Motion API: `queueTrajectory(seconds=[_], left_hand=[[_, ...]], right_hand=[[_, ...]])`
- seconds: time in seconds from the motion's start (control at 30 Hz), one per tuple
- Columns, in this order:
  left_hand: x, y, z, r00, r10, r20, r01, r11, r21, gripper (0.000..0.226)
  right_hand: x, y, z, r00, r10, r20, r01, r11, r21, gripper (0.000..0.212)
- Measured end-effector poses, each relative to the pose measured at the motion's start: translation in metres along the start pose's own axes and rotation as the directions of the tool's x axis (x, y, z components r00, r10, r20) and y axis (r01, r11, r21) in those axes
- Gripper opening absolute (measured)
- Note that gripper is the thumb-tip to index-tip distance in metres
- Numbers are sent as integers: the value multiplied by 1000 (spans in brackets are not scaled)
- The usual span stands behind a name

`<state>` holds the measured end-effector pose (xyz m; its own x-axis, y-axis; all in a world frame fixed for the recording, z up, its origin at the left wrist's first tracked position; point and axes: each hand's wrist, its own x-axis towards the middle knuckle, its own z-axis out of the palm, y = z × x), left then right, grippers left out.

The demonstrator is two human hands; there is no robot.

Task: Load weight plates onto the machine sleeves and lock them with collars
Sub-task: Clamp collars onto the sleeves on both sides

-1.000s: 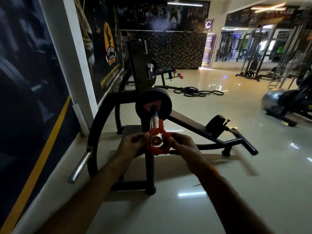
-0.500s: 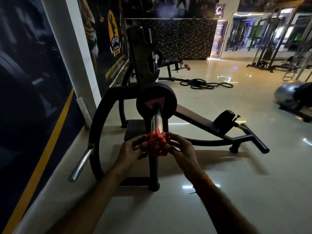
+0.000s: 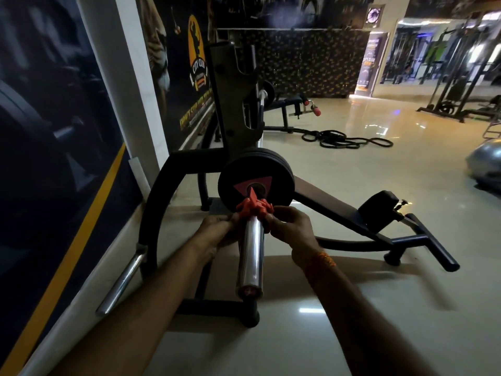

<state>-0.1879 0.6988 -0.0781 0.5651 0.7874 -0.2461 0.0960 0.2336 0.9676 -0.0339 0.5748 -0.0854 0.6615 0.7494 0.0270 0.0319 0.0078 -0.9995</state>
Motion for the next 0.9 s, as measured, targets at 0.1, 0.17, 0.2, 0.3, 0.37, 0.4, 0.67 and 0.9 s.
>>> queueTrajectory(seconds=[0.1, 0.17, 0.2, 0.3, 0.37, 0.4, 0.67, 0.9], left_hand=[[31, 10, 5, 1000, -27, -7, 27, 999, -16, 31], [48, 19, 7, 997, -71, 4, 71, 995, -74, 33], [56, 22, 7, 996, -91, 19, 93, 989, -116, 34], [72, 29, 7, 989, -119, 90, 133, 976, -175, 41], [80, 28, 4, 978, -133, 159, 156, 978, -140, 51], [82, 27, 3, 974, -133, 185, 156, 981, -117, 51], [89, 32, -3, 927, -158, 339, 214, 968, -134, 24], [100, 24, -10, 906, -161, 392, 227, 966, -127, 55]], right_hand=[[29, -3, 3, 999, 33, -8, -33, 999, -16, 35], [46, -4, 7, 998, 58, -16, -58, 998, -23, 36], [53, -5, 8, 996, 81, -23, -81, 997, -15, 38], [62, -18, 10, 989, 141, -44, -142, 990, -4, 36], [62, -32, 9, 988, 155, -29, -155, 988, -9, 40], [60, -41, 9, 989, 150, -7, -150, 989, -8, 45], [53, -101, 28, 948, 276, 157, -205, 911, -358, 55], [70, -94, 39, 943, 326, 60, -294, 907, -301, 44]])
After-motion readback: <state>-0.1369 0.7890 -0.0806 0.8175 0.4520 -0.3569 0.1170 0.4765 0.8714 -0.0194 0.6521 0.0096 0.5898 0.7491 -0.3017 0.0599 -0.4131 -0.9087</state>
